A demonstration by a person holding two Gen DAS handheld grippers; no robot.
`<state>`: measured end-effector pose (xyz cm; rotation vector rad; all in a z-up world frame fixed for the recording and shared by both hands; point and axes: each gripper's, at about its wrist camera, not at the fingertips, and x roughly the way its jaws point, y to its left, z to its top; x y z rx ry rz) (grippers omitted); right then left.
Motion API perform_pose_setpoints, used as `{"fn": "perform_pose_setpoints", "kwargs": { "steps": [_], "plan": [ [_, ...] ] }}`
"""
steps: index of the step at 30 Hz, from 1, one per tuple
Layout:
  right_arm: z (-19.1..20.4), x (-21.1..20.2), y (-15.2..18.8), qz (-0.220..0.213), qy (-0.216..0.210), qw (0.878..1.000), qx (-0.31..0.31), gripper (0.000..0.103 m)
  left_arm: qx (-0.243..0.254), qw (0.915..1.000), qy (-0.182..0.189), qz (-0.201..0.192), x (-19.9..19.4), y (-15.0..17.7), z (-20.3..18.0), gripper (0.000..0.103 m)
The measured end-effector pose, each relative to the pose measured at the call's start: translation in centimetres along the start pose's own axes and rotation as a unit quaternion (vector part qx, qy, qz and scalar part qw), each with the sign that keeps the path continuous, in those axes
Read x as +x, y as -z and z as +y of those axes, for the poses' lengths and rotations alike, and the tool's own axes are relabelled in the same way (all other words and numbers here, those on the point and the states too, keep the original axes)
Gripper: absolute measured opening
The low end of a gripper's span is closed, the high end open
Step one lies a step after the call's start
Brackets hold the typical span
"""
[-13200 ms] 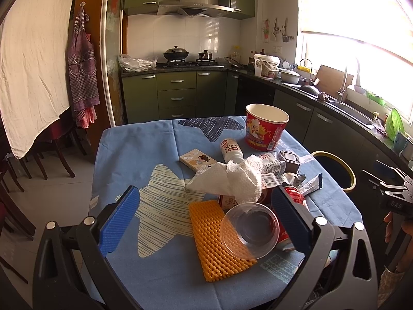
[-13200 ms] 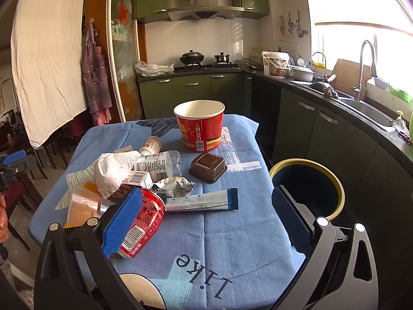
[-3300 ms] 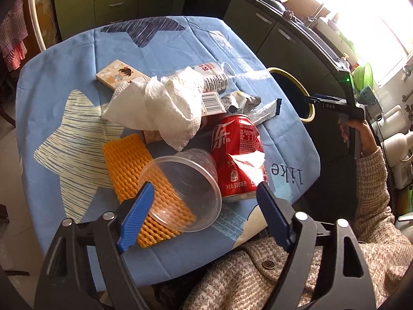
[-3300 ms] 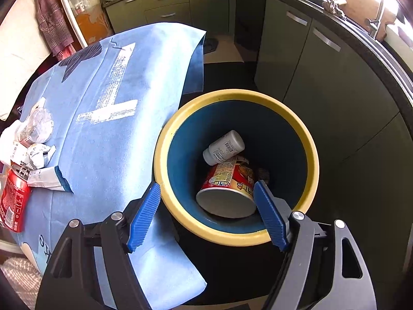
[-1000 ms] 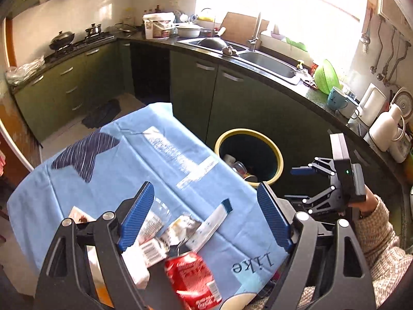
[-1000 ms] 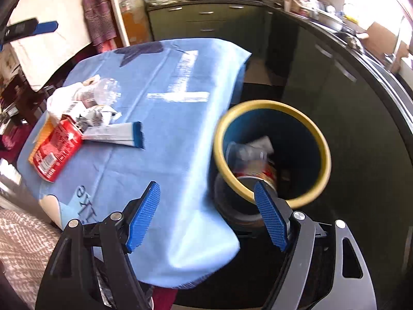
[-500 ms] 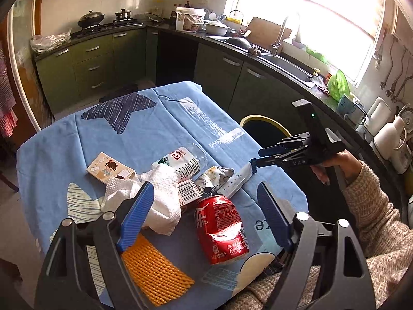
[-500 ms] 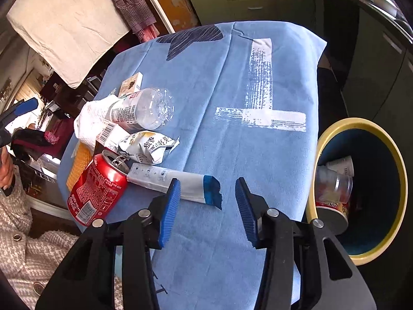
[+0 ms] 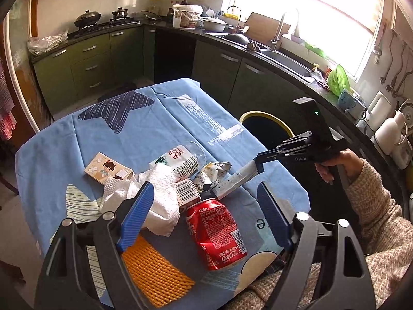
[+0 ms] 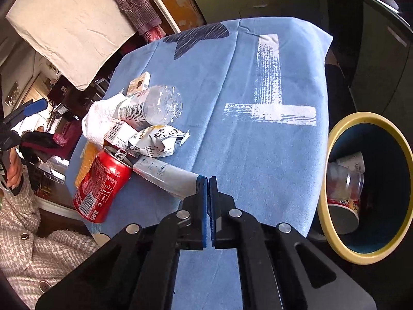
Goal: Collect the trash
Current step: 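Grasp the white toothpaste tube with the right gripper, then drop the toothpaste tube into the bin with the right gripper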
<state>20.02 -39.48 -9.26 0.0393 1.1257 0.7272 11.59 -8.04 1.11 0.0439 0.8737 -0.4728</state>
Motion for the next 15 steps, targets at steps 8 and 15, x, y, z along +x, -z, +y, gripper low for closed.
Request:
{"fn": "perform_pose_setpoints", "kwargs": {
  "steps": [8,15],
  "plan": [
    [0.9,-5.6,0.9,-0.058,0.058,0.997,-0.007,0.002,0.01,0.9999,-0.002,-0.006,-0.2,-0.1,-0.6,0.078],
    [1.7,-8.3,1.5,-0.082,0.061,0.995,-0.011,0.002,0.015,0.9999,-0.002,-0.007,-0.3,0.0,-1.0,0.078]
  ]
}}
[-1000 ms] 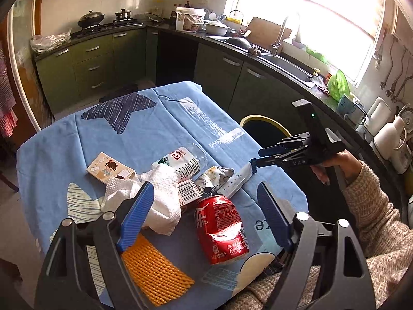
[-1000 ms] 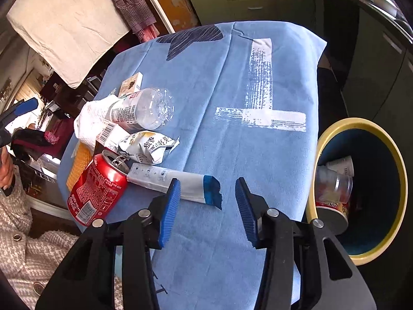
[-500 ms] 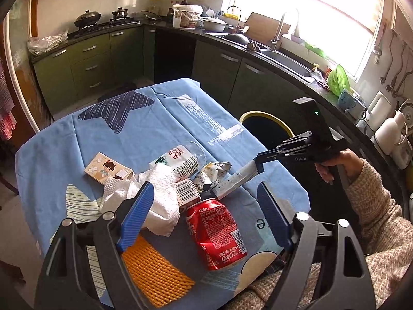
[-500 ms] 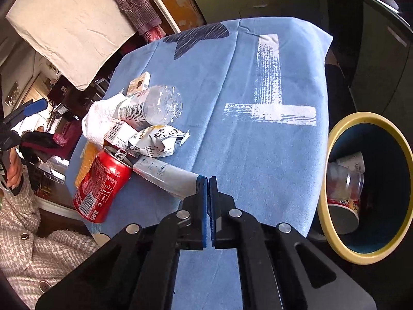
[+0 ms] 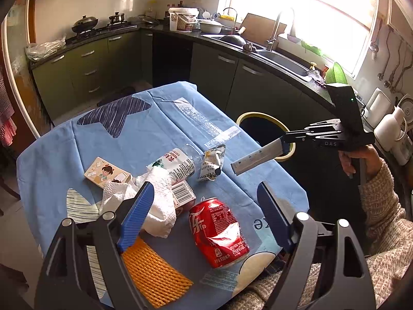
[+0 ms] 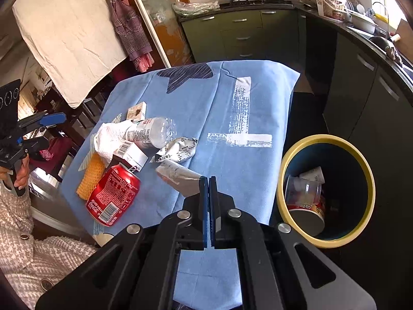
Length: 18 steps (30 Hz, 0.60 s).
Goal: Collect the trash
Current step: 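Drop the toothpaste tube into the bin with the right gripper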
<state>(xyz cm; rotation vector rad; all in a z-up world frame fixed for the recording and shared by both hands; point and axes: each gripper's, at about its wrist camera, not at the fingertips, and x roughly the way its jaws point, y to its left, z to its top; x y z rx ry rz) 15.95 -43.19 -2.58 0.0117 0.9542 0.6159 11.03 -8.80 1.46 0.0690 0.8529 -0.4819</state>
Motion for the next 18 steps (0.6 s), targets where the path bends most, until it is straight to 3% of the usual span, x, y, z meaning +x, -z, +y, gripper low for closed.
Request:
{"fn": "perform_pose_setpoints", "kwargs": {
  "steps": [6,8,10,18],
  "plan": [
    [-1.4,-2.9,-0.2,-0.04,0.037,0.998,0.014,0.002,0.004,1.0,-0.007,-0.005,-0.5,0.2,-0.2,0.078],
    [-2.7,-3.8,-0.3,-0.054,0.079,0.995,0.027,0.002,0.005,1.0,-0.007,-0.004,-0.7,0.3,-0.3,0.078],
    [-4.1,-4.2,-0.3,-0.061,0.15,0.986,0.029,0.002,0.006,0.9999,-0.007,-0.004,-0.8,0.4,-0.4,0.078],
    [-11.0,-1.5,0.2,-0.036,0.291,0.953,0.077,0.002,0.003,0.9998,-0.02,-0.001,-1.7,1.1,-0.5,0.078]
  ]
}}
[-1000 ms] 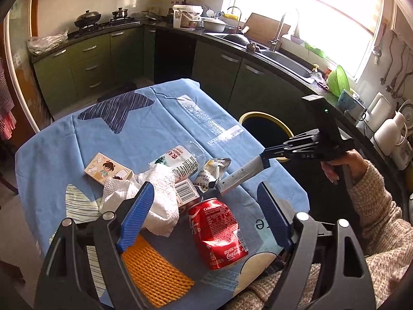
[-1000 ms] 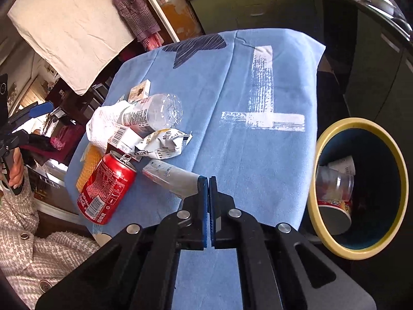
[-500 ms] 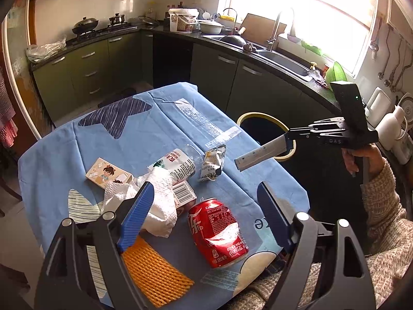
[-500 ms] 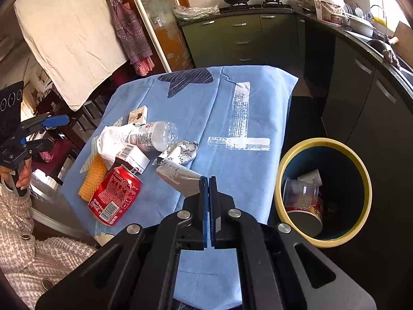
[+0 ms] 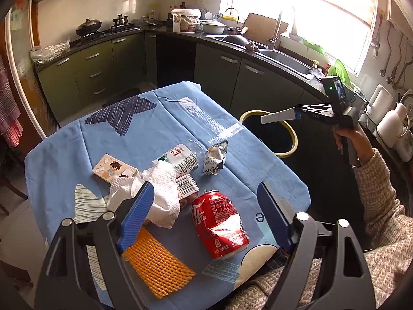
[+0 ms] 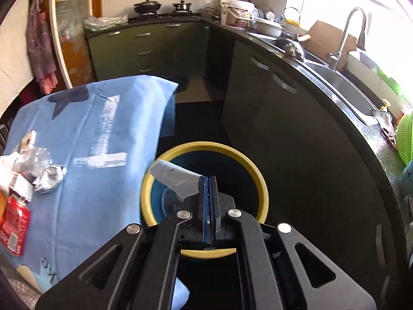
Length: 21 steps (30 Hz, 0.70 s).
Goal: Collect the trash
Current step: 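Drop the toothpaste tube into the bin with the right gripper, then grasp the red Coca-Cola can with the left gripper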
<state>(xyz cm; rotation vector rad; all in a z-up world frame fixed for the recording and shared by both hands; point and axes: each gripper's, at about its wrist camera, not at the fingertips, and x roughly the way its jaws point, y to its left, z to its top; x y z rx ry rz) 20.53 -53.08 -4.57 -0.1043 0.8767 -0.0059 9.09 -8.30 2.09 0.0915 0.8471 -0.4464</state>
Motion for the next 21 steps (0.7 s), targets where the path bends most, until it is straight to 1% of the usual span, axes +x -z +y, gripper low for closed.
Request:
{"fn": "perform_pose_setpoints", "kwargs": {
  "steps": [1,3,4,5,10,14,16,18,21],
  "plan": [
    [-0.1,1.0,0.1,0.006,0.013,1.0,0.001,0.004,-0.001,1.0,-0.001,0.002,-0.1,0.1,0.1,0.078],
    [-1.1,2.8,0.3,0.014,0.019,1.0,0.02,0.035,-0.005,0.9999,-0.004,0.008,-0.1,0.3,0.2,0.078],
    [-1.5,3.1,0.5,0.009,0.021,0.999,0.033,0.06,-0.007,0.9999,-0.008,0.013,0.0,0.4,0.2,0.078],
    [-1.9,3.0,0.7,0.001,0.023,0.999,0.041,0.064,-0.009,0.9997,-0.011,0.019,0.1,0.5,0.3,0.078],
    [-1.9,1.0,1.5,-0.02,0.001,0.998,0.056,0.064,-0.021,0.9986,-0.012,0.047,1.1,0.9,0.2,0.078],
    [-1.4,-1.2,2.6,-0.035,-0.023,0.997,0.058,0.064,-0.046,0.995,-0.003,0.089,2.9,1.6,-0.5,0.082],
    [-1.1,-2.2,3.4,-0.043,-0.034,0.997,0.062,0.066,-0.057,0.9916,-0.003,0.116,4.1,2.1,-1.0,0.083],
    [-0.9,-3.0,4.4,-0.054,-0.04,0.996,0.064,0.067,-0.069,0.9862,-0.005,0.151,5.7,2.7,-1.5,0.083],
    [-0.2,-3.6,6.1,-0.055,-0.047,0.995,0.067,0.068,-0.09,0.9764,-0.003,0.196,8.1,3.3,-1.9,0.084]
  ]
}}
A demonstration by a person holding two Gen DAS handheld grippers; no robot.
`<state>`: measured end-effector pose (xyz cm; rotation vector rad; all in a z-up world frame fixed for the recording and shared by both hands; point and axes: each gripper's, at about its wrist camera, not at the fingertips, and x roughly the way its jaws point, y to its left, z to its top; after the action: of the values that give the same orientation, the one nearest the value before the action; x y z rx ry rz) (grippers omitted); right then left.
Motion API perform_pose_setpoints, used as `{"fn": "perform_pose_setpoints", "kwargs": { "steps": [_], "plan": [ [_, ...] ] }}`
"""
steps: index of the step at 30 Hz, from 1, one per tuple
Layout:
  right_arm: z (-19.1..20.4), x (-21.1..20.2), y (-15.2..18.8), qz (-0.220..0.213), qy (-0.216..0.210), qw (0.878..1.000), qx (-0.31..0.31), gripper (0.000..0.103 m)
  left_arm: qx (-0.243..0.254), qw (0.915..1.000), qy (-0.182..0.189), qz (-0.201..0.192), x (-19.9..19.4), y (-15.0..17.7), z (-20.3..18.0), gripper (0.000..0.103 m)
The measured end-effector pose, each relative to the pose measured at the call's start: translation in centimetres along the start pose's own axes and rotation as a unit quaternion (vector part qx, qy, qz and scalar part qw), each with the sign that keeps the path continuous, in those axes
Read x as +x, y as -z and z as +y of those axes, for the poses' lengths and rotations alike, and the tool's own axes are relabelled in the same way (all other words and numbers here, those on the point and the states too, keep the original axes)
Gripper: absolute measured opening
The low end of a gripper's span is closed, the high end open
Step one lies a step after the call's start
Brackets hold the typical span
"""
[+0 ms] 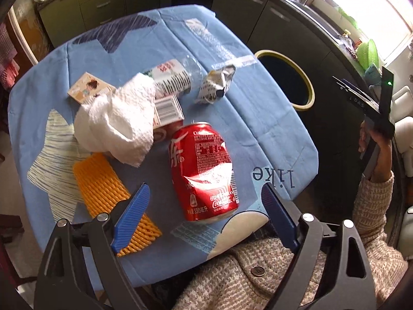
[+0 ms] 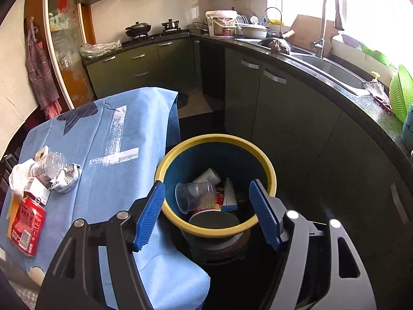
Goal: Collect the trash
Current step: 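Grasp the red Coca-Cola can with the left gripper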
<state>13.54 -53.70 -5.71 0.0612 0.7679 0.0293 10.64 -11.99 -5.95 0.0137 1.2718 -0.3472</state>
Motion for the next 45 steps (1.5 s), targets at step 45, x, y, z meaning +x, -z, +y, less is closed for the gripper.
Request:
{"fn": "perform_pose_setpoints", "kwargs": {
  "steps": [45],
  "plan": [
    [-0.9,-1.8,11.3,-0.001,-0.025,0.992,0.123,0.072,-0.025,0.9893,-0.078,0.121,8.9,-1.5,-2.6,0.071]
  ]
}}
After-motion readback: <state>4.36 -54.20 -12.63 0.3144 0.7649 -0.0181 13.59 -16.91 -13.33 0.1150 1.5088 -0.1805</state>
